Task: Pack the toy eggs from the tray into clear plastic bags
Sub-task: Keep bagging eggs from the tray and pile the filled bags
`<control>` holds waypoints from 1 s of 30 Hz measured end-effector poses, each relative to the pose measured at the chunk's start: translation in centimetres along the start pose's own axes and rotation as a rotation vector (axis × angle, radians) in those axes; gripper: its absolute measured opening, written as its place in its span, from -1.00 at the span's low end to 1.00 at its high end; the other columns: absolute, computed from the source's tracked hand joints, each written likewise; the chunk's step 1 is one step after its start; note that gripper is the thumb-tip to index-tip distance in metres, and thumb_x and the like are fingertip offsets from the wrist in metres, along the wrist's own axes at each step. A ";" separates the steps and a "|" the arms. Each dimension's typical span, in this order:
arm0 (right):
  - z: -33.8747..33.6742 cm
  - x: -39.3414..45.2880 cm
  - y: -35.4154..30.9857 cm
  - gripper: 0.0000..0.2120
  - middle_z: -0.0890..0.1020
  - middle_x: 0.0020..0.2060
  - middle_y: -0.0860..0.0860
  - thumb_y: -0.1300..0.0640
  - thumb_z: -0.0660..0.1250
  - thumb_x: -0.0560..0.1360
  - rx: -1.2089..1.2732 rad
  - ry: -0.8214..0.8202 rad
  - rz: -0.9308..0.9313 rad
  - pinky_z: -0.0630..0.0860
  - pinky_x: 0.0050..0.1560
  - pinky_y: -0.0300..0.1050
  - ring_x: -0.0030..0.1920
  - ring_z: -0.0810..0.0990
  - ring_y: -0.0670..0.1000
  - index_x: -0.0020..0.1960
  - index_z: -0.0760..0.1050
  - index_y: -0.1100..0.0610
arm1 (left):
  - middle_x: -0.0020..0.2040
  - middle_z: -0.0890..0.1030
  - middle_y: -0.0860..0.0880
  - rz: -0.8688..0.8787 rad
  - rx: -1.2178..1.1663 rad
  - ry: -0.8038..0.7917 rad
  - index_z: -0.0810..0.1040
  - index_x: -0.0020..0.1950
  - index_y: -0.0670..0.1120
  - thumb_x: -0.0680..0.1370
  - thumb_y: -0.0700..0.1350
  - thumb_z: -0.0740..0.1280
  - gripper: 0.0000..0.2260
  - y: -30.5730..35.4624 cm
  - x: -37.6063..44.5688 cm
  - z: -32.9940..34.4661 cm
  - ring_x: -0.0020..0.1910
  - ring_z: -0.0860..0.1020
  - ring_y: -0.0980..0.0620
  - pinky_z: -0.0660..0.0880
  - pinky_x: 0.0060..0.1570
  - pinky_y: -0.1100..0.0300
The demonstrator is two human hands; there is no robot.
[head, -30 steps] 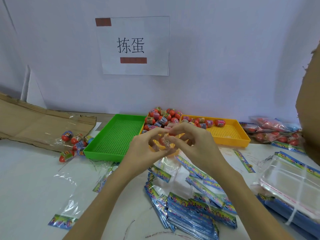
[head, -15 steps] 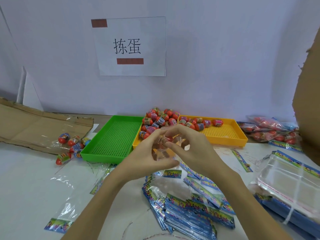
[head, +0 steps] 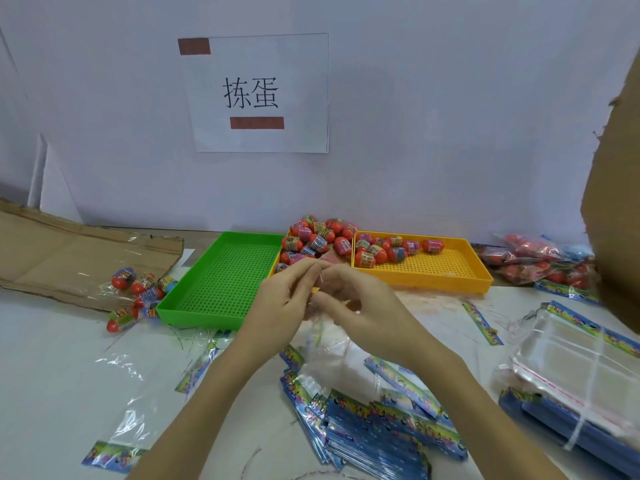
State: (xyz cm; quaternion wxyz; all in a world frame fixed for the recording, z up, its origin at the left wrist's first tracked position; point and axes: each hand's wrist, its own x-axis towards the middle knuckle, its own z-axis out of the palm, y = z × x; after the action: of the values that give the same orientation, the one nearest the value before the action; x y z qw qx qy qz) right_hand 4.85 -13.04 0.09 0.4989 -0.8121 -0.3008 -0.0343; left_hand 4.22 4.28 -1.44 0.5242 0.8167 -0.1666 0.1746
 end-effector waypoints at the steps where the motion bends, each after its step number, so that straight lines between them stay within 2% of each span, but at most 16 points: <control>1: 0.3 -0.1 -0.1 -0.80 0.71 -0.04 -0.04 0.15 0.42 0.61 0.074 -0.024 0.032 0.65 -0.06 -0.16 -0.04 0.71 -0.07 0.22 0.53 0.07 | -0.16 0.69 0.08 -0.001 0.001 0.014 0.68 0.20 0.05 0.75 -0.11 0.22 -0.77 0.0 0.0 0.0 -0.24 0.60 -0.03 0.58 -0.22 0.00; 3: 0.6 -0.1 0.0 -0.70 0.73 -0.02 0.00 0.18 0.48 0.56 0.164 -0.044 0.105 0.69 -0.01 -0.07 -0.03 0.74 -0.05 0.24 0.50 0.08 | -0.16 0.69 0.02 -0.008 -0.005 0.027 0.68 0.22 0.06 0.74 -0.08 0.24 -0.78 0.0 0.1 0.0 -0.24 0.62 -0.10 0.59 -0.23 -0.06; 5: 0.2 0.0 0.3 -0.66 0.76 -0.02 0.01 0.20 0.52 0.53 0.180 -0.045 0.150 0.69 0.07 -0.02 -0.02 0.75 -0.04 0.24 0.51 0.12 | -0.19 0.68 -0.02 -0.053 -0.050 0.012 0.66 0.25 0.08 0.72 0.04 0.24 -0.77 0.2 0.2 0.0 -0.32 0.59 -0.07 0.53 -0.37 0.02; 6: -0.1 0.1 0.4 -0.68 0.77 -0.03 0.01 0.22 0.52 0.52 0.173 -0.043 0.155 0.69 0.09 -0.02 -0.02 0.76 -0.04 0.23 0.54 0.14 | -0.16 0.68 -0.02 -0.098 -0.082 0.008 0.64 0.27 0.09 0.69 0.12 0.22 -0.72 0.3 0.2 0.0 -0.30 0.61 -0.07 0.54 -0.37 0.05; 8: -0.7 0.2 0.6 -0.76 0.77 -0.05 -0.01 0.24 0.53 0.51 0.152 -0.003 0.143 0.68 0.11 -0.03 -0.02 0.76 -0.04 0.15 0.61 0.17 | -0.03 0.72 -0.01 -0.183 -0.140 -0.001 0.62 0.29 0.05 0.63 0.24 0.19 -0.60 0.4 0.4 -0.3 -0.12 0.71 -0.06 0.64 -0.20 0.05; 10: -1.3 0.3 0.8 -0.85 0.77 -0.07 -0.02 0.27 0.51 0.52 0.183 0.049 0.145 0.68 0.06 -0.10 -0.04 0.76 -0.03 0.08 0.66 0.17 | 0.07 0.73 0.04 -0.207 -0.191 -0.050 0.64 0.27 0.03 0.59 0.28 0.28 -0.58 0.2 0.4 -0.8 0.01 0.72 0.08 0.65 -0.07 0.20; 12: -1.7 0.3 0.8 -0.91 0.76 -0.10 -0.07 0.27 0.48 0.55 0.220 0.091 0.164 0.64 -0.07 -0.24 -0.10 0.75 -0.07 0.04 0.67 0.15 | 0.08 0.74 0.06 -0.194 -0.188 -0.124 0.68 0.22 0.03 0.54 0.19 0.46 -0.66 0.1 0.4 -1.4 0.04 0.72 0.09 0.65 0.03 0.19; 14: -2.0 0.4 1.0 -0.95 0.75 -0.13 -0.12 0.24 0.46 0.57 0.198 0.130 0.179 0.57 -0.17 -0.33 -0.14 0.72 -0.15 0.01 0.67 0.12 | 0.01 0.76 -0.01 -0.185 -0.201 -0.179 0.69 0.21 -0.02 0.52 -0.01 0.57 -0.71 0.1 0.3 -1.6 -0.06 0.74 0.01 0.68 -0.01 0.12; 16: -2.2 0.4 1.0 -0.96 0.75 -0.14 -0.11 0.22 0.45 0.58 0.201 0.138 0.188 0.55 -0.18 -0.34 -0.13 0.71 -0.15 0.00 0.66 0.12 | -0.04 0.77 -0.03 -0.171 -0.200 -0.172 0.68 0.22 -0.04 0.51 -0.11 0.58 -0.71 0.2 0.2 -1.4 -0.13 0.74 0.00 0.67 -0.08 0.12; 21: -2.1 0.2 0.8 -0.90 0.76 -0.05 -0.05 0.25 0.43 0.59 0.282 0.112 0.230 0.55 -0.13 -0.31 -0.06 0.71 -0.12 0.10 0.64 0.15 | 0.03 0.75 0.02 -0.141 -0.199 -0.119 0.63 0.28 -0.01 0.50 -0.22 0.58 -0.62 0.2 0.1 -0.7 -0.09 0.71 0.10 0.60 -0.10 0.26; 26: -2.2 0.3 0.3 -0.84 0.76 -0.05 -0.03 0.14 0.48 0.57 0.305 0.096 0.216 0.59 -0.08 -0.28 -0.04 0.73 -0.08 0.14 0.64 0.07 | 0.04 0.76 0.00 -0.177 -0.277 -0.093 0.57 0.34 -0.02 0.51 -0.15 0.57 -0.57 0.2 0.1 -0.3 0.00 0.72 0.04 0.64 -0.01 0.18; 28: -2.0 0.2 0.2 -0.85 0.76 -0.08 -0.03 0.08 0.50 0.56 0.269 0.076 0.221 0.61 -0.06 -0.24 -0.05 0.74 -0.05 0.13 0.65 0.00 | -0.01 0.77 -0.02 -0.184 -0.276 -0.092 0.56 0.33 -0.03 0.48 -0.07 0.57 -0.56 0.2 0.2 -0.3 -0.07 0.73 0.06 0.62 -0.08 0.22; 30: -1.7 0.0 0.3 -0.86 0.76 -0.08 -0.05 0.05 0.51 0.55 0.239 0.069 0.213 0.61 -0.06 -0.24 -0.06 0.73 -0.06 0.10 0.69 -0.03 | -0.04 0.78 -0.05 -0.191 -0.280 -0.073 0.59 0.29 -0.05 0.46 -0.09 0.58 -0.58 0.1 0.2 -0.4 -0.12 0.72 0.04 0.64 -0.08 0.17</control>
State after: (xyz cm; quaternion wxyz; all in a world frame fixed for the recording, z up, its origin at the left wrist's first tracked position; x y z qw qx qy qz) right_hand 5.41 -14.54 0.74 0.6026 -0.7727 -0.1977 0.0269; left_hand 4.31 4.56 -1.11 0.6407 0.7535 -0.1298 0.0694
